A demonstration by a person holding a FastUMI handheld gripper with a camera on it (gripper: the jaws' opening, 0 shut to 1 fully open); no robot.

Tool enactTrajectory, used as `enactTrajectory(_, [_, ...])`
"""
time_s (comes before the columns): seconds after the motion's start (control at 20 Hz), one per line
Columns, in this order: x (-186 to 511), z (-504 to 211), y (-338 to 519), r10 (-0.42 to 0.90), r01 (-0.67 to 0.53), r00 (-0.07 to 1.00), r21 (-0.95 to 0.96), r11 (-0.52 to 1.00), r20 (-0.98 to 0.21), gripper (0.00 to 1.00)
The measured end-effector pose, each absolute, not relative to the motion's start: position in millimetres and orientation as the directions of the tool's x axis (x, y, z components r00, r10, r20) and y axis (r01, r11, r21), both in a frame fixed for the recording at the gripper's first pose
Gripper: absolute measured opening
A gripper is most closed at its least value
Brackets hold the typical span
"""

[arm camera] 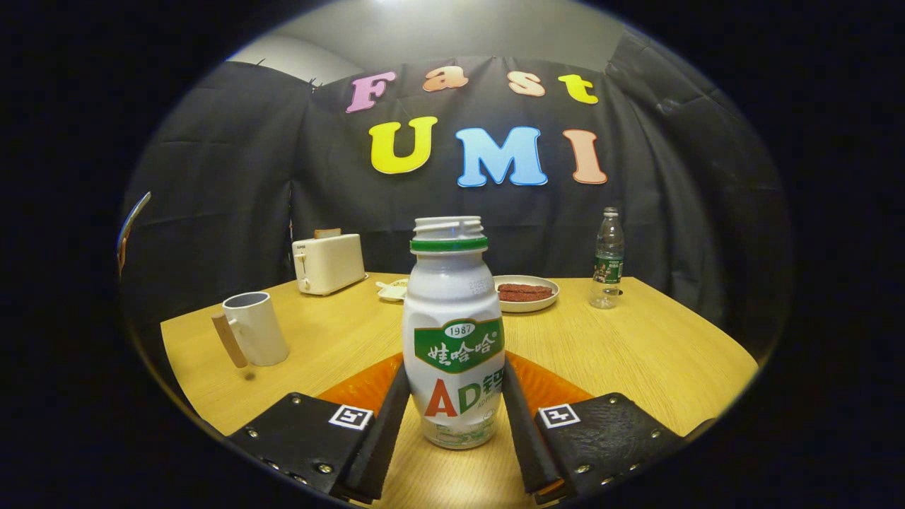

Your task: Take the bottle from table, then pour the juice into the cup, finally place the bottle on the coaster

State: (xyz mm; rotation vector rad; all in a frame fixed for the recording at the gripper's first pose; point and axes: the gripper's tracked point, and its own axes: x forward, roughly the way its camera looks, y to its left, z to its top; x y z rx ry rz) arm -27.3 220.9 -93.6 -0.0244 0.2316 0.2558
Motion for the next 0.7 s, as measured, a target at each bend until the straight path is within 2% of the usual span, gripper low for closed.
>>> enactTrajectory(0.25, [-18.1, -85.5, 235.1, 0.228, -0.257, 0.944, -0.101, 0.961, -0.238, 0.71])
enactTrajectory(0.7, [7.4, -52.0, 277.5, 0.195, -0.254, 0.964, -0.400, 0.881, -0.182, 0.71])
